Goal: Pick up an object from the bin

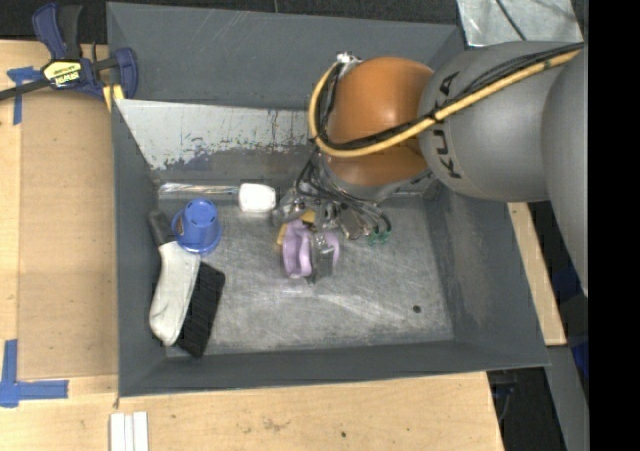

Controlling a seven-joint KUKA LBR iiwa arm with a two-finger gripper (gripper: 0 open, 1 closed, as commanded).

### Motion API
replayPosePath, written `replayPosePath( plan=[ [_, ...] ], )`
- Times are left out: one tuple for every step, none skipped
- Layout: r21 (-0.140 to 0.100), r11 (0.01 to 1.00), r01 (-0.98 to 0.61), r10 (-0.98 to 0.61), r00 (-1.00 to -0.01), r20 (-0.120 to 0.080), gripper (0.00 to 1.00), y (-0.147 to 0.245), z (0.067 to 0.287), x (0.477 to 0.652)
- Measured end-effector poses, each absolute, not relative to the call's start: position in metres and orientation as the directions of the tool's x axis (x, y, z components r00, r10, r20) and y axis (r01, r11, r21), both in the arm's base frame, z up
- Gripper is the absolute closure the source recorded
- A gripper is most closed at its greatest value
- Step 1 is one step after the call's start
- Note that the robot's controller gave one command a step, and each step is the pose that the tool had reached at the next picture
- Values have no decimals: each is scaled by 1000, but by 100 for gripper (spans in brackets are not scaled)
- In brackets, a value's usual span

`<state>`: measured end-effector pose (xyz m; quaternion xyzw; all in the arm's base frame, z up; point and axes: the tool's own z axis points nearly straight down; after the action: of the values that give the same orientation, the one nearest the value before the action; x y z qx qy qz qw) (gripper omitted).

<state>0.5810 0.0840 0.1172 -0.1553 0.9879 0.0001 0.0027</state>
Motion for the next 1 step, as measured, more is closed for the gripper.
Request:
replayPosePath(
  plan=[
    [0,952,-306,-306,-952,-3,100,84,124,581]
  ],
)
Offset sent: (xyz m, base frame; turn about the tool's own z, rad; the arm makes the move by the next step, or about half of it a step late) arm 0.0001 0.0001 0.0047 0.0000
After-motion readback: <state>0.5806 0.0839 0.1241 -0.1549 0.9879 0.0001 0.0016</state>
